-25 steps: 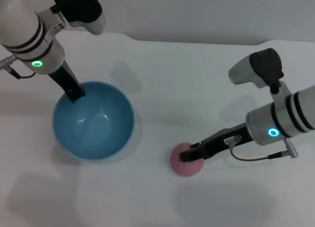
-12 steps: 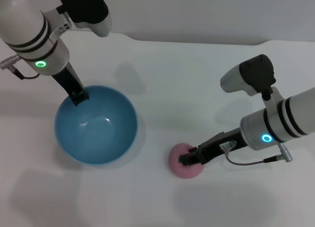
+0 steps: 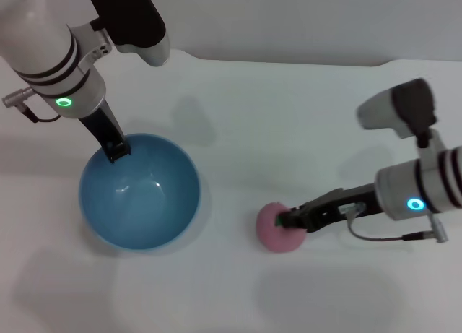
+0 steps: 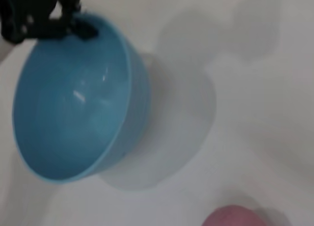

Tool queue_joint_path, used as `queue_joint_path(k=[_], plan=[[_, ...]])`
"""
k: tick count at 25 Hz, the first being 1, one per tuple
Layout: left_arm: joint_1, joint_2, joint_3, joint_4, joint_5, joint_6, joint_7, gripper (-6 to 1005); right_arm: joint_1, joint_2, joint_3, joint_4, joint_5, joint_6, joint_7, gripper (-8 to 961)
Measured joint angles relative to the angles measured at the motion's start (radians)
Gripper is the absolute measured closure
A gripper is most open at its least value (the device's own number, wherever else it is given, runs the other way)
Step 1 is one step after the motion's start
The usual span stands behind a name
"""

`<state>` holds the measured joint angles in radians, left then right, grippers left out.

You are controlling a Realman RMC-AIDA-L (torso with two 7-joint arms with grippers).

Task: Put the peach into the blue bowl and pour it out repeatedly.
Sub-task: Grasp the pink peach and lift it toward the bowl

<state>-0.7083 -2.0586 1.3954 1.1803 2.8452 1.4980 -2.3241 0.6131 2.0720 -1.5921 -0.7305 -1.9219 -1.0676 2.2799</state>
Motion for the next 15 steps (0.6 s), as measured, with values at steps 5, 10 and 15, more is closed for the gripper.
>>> queue_joint_path(k=[5,10,15], plan=[[0.0,-0.001,0.004,-0.006,0.0,0.0,-0.001,1000,-0.1,0.003,0.172,-0.086,0.014,-0.122,-0.088,908],[-0.006,-0.005,0.039,-0.012,-0.047,-0.008,-0.007,1000,-0.154,0.001,0.33,-0.108,0.217,-0.336,-0.334,908],[-0.035,-0.008,0.147,-0.043,-0.088,-0.01,-0.048,1000,-0.148,-0.003,0.332,-0.134,0.381,-0.462,-0.476,909]])
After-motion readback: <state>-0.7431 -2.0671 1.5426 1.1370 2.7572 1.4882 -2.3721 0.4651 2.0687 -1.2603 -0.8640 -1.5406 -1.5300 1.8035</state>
